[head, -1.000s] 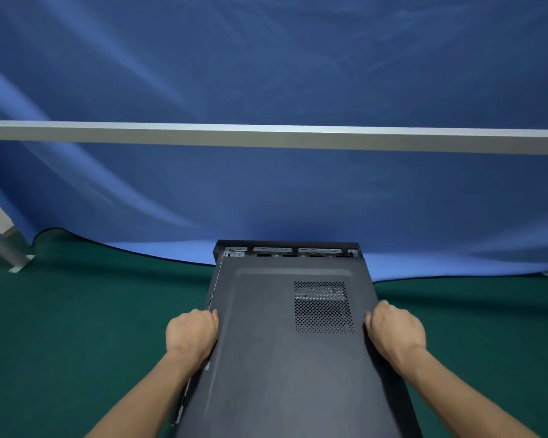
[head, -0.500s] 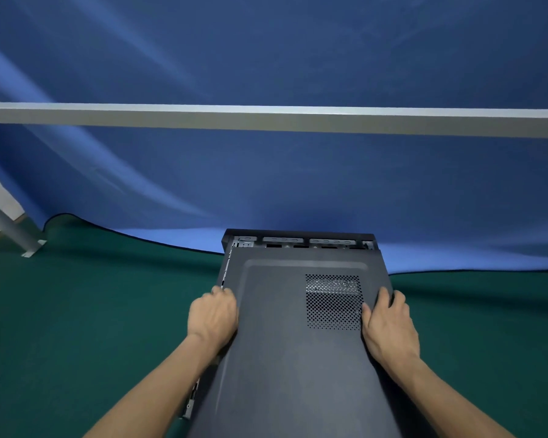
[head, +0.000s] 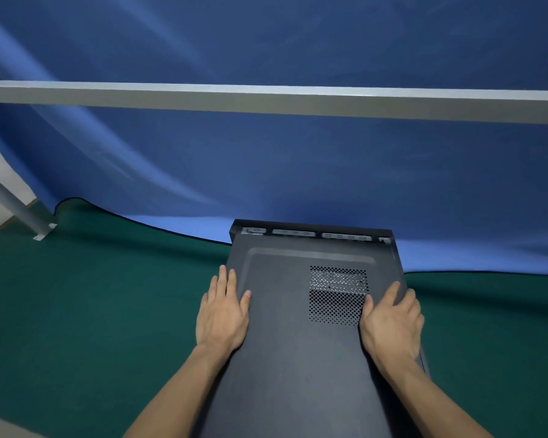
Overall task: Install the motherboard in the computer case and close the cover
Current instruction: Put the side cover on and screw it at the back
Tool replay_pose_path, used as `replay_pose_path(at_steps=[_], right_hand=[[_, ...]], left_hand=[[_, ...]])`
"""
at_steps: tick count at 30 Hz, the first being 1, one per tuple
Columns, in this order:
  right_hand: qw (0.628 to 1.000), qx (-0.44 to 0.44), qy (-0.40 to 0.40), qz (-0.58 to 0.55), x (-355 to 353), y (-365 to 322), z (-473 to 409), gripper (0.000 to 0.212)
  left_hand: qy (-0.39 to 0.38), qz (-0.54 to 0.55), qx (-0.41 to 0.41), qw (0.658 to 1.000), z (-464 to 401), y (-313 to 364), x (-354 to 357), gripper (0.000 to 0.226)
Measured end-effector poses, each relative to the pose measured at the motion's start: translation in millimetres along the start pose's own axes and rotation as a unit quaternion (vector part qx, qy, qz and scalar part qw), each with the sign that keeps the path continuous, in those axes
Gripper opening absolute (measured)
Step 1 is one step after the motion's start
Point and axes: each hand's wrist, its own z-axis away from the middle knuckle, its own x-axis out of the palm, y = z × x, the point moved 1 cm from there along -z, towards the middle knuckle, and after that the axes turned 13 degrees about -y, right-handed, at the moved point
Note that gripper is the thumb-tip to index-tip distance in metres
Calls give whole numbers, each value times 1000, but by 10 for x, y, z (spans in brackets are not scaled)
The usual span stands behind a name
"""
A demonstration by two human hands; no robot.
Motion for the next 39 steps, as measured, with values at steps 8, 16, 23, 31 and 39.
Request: replay_pose_path(at_steps=[8,16,23,31,39], right_hand=[[1000,2,1,15,17,14,-31,67],[997,-31,-2,71,-50,63,6,63],[998,-47,-38,32,-195,-5,-152,61],[995,-90,-44,23,-126,99,-157,66],[995,-95,-20,13,36,154,-86,68]], left_hand=[[1,8,3,1000,-80,3,36,65],[2,-14,4,1000,-81,0,50,70],[1,-17,-4,1000,-203,71,31,67],[13,-30,10,999,-165,77,17,66],[-4,-46,4,999,-128,79,29,68]])
